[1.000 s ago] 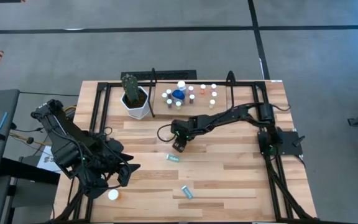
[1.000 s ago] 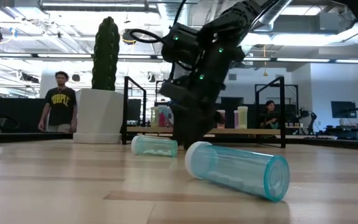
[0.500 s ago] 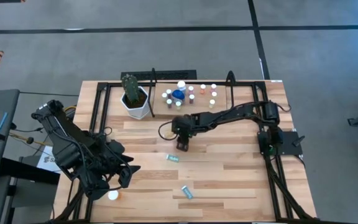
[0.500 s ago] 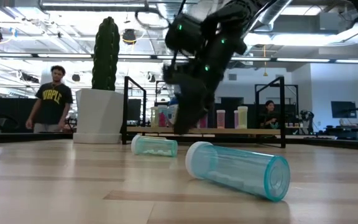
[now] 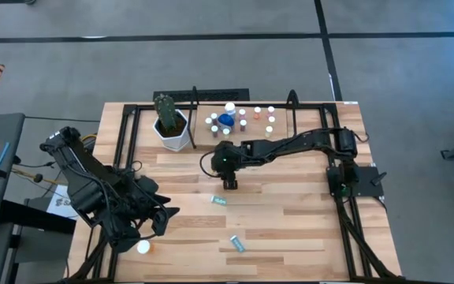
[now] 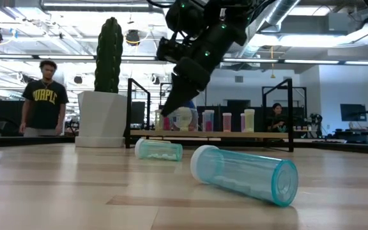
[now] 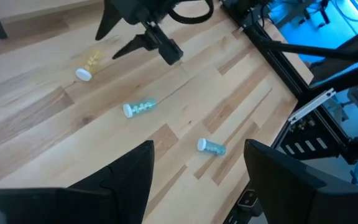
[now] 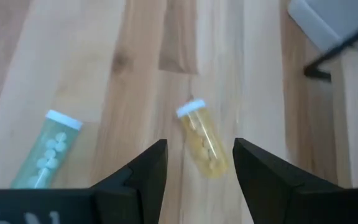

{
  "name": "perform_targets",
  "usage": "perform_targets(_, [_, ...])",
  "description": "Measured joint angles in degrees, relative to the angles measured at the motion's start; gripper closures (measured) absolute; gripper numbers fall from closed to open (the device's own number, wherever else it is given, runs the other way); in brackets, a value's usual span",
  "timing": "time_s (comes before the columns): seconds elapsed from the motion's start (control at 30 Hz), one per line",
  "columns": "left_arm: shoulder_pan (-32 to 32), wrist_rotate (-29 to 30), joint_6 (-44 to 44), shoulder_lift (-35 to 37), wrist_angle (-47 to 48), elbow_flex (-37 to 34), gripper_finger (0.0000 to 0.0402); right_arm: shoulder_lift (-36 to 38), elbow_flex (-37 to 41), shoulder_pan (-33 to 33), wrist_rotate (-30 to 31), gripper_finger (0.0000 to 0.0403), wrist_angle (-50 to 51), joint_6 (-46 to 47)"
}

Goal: Pick and place medicine bottles onto shelf by color
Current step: Put the yellow pill bottle on the shelf

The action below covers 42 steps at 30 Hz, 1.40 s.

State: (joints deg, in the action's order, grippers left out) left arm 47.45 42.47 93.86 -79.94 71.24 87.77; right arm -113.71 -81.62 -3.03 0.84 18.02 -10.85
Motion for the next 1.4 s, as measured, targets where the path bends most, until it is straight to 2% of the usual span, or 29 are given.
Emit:
perform_targets(0.3, [-1.1,0.0,0.0,0.0,0.0,0.0,0.0167,0.0,0.0,-2.8,-6.6,0.0194,-3.1,-1.6])
perform_targets(0.5, [-1.5,0.0,0.0,0.0,0.0,0.0,0.0167,-3.3,-0.1,-4.2,-9.8,0.0193,-6.1,0.1])
perform_targets(0.67, [-1.5,0.0,0.3,0.0,0.1,0.0,0.0167,-5.3,-0.2,-4.2,-10.0,0.0197,-8.8,0.0])
perform_targets(1.4, [-1.5,0.0,0.4,0.0,0.2,0.0,0.0167,-12.6,-0.3,-4.3,-10.6,0.0202,-10.0,-1.2])
